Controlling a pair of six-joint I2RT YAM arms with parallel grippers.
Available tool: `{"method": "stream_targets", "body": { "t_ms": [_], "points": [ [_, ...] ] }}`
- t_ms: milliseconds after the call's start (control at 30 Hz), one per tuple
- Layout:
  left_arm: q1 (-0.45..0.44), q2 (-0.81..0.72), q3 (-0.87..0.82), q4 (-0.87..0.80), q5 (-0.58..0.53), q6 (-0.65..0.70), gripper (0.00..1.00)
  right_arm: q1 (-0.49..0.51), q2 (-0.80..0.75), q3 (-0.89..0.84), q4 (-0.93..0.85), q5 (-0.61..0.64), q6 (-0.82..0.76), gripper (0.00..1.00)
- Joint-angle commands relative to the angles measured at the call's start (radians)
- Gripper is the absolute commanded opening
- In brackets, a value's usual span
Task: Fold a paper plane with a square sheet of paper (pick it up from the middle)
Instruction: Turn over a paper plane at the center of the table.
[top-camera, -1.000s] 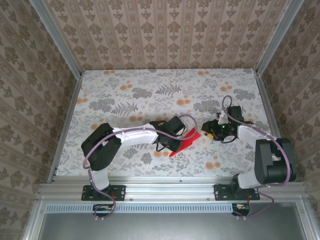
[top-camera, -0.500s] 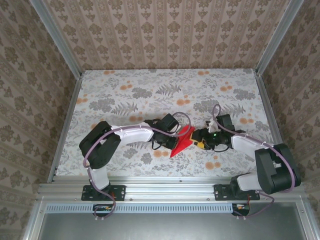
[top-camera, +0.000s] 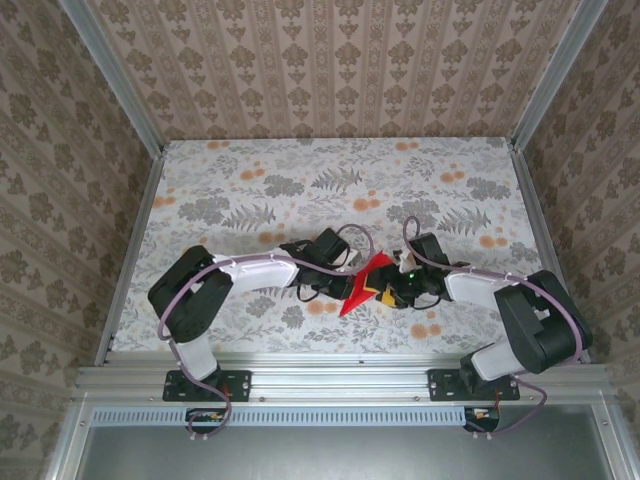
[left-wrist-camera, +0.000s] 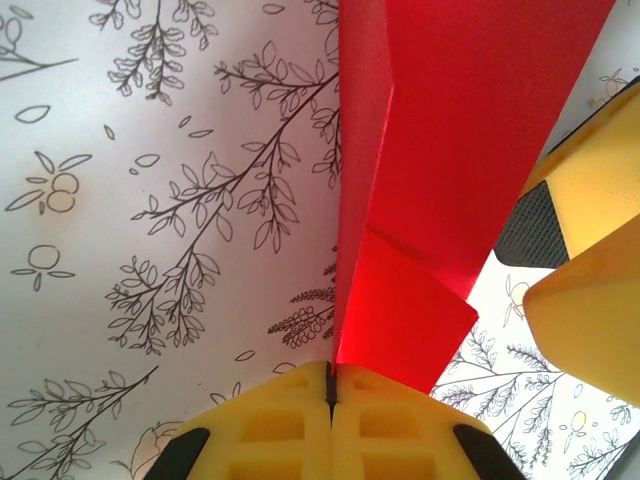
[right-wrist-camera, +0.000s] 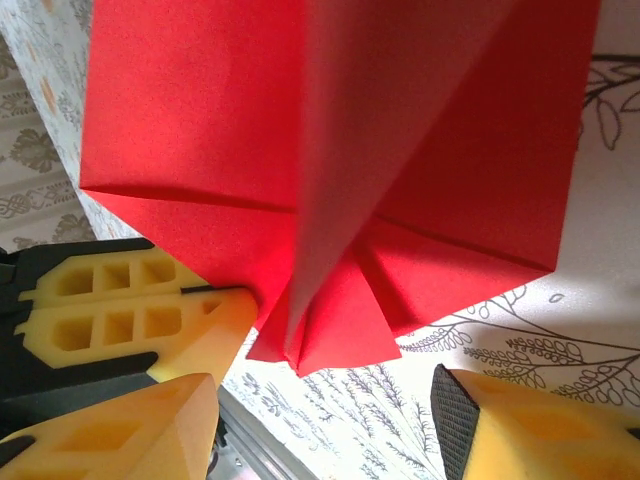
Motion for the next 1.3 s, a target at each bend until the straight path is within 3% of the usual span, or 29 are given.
{"method": "stream_targets", "body": {
  "t_ms": [0,600,1267],
  "points": [
    [0.010,-0.027,-0.018,0.029,0.034,-0.023,0.00,0.019,0.019,0.027,0.014,0.026,0.026,0.62],
    [0.024,-0.035,-0.053,0.083,0.074,-0.052,0.00,0.064,0.085,0.034,0.161,-0.014,0.128,0.58],
    [0.059,-0.080,-0.117,0.209,0.170,-0.135,0.00,0.086,0.125,0.062,0.143,0.001,0.118,0.28]
  ]
}}
